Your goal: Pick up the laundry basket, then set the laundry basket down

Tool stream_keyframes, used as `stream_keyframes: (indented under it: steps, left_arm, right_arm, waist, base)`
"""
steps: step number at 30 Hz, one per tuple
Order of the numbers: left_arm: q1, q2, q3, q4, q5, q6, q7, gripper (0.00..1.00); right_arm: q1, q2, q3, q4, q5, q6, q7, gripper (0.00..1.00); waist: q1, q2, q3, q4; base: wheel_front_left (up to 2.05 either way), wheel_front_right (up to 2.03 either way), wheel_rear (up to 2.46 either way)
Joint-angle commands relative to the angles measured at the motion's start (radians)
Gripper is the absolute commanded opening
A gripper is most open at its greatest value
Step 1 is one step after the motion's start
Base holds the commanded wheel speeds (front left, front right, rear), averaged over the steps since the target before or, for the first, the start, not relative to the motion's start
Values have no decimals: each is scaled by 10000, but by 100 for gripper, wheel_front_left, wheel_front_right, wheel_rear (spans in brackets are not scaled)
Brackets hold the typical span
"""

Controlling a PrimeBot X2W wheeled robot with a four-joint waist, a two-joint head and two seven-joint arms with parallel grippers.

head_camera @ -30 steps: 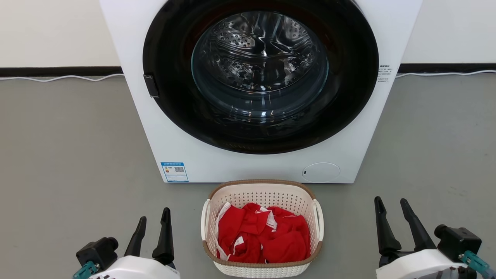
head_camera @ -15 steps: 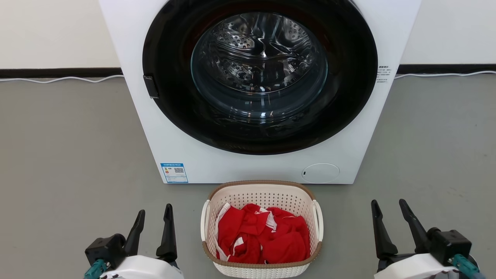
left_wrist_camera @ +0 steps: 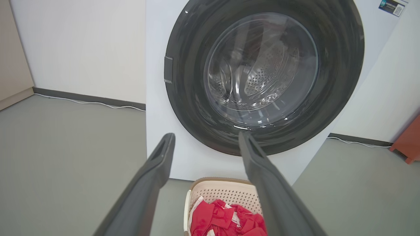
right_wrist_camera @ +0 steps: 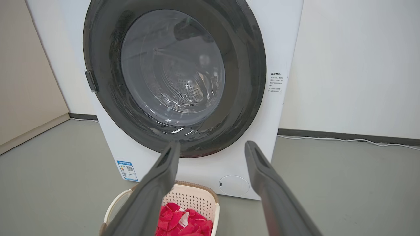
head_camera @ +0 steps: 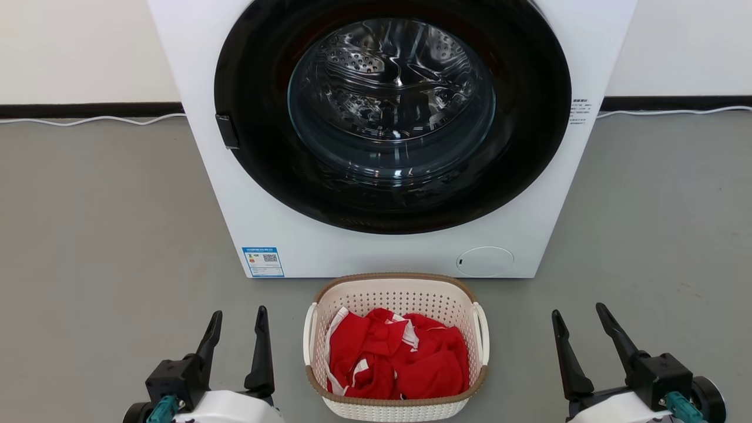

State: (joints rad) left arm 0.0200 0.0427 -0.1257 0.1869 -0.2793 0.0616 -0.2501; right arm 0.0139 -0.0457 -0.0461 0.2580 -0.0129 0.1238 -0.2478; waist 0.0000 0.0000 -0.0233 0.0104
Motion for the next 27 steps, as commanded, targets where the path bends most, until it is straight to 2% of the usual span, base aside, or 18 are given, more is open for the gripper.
stream_keyframes:
  steps: [1, 27]
  left_arm:
    - [-233, 75, 270, -282, 147, 101, -116, 100]
    - [-156, 75, 289, -227, 30, 152, -116, 100]
  right_arm:
    - [-368, -47, 248, -208, -130, 69, -139, 100]
    - [-346, -45, 124, -142, 29, 69, -139, 100]
  waist:
    - [0, 0, 13, -9]
    - [0, 0, 79, -52]
  base:
    - [0, 0, 0]
    - [0, 0, 0]
